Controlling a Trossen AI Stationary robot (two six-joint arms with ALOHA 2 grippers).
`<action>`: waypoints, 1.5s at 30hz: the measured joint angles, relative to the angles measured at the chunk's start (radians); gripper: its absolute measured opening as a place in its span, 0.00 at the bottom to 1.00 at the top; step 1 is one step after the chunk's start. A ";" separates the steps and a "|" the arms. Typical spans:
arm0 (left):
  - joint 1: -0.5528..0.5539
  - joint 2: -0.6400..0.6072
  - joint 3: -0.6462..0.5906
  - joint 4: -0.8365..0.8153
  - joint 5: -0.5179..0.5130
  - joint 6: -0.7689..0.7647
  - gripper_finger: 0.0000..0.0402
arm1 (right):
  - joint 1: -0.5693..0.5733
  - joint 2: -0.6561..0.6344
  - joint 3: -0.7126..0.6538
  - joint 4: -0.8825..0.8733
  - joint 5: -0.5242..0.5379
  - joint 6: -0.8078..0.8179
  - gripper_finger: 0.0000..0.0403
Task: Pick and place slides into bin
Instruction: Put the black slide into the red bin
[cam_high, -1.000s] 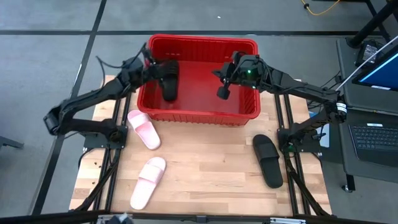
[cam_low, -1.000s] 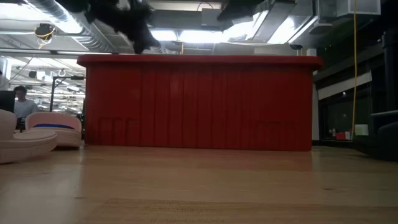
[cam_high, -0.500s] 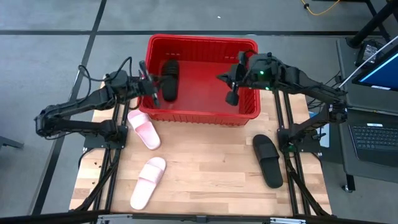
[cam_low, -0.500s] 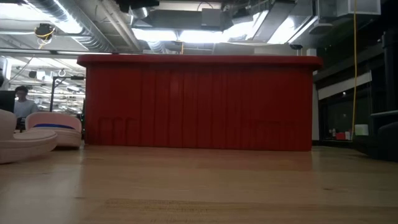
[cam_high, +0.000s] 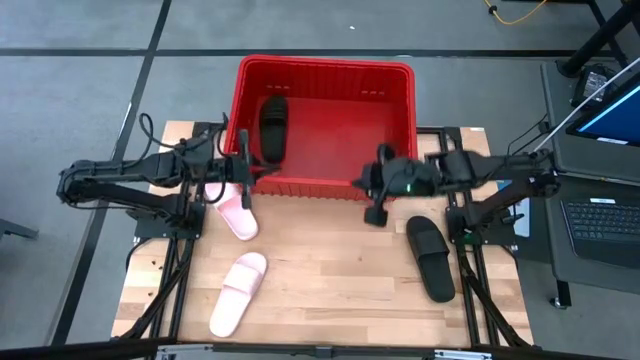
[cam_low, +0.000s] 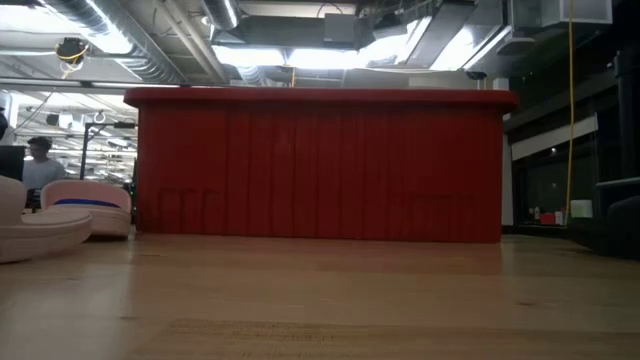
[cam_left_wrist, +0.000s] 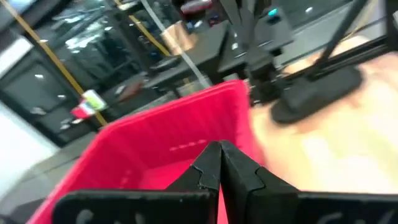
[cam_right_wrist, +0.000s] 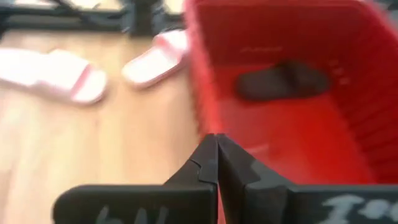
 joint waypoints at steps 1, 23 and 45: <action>-0.018 0.001 0.000 0.004 0.000 -0.016 0.00 | 0.023 0.000 -0.008 -0.014 -0.001 0.017 0.01; -0.313 0.198 0.001 0.194 -0.236 -0.391 0.00 | 0.446 -0.001 0.049 -0.493 0.045 0.539 0.01; -0.442 0.325 0.001 0.257 -0.372 -0.516 0.00 | 0.941 0.001 -0.144 -0.692 0.078 1.293 0.01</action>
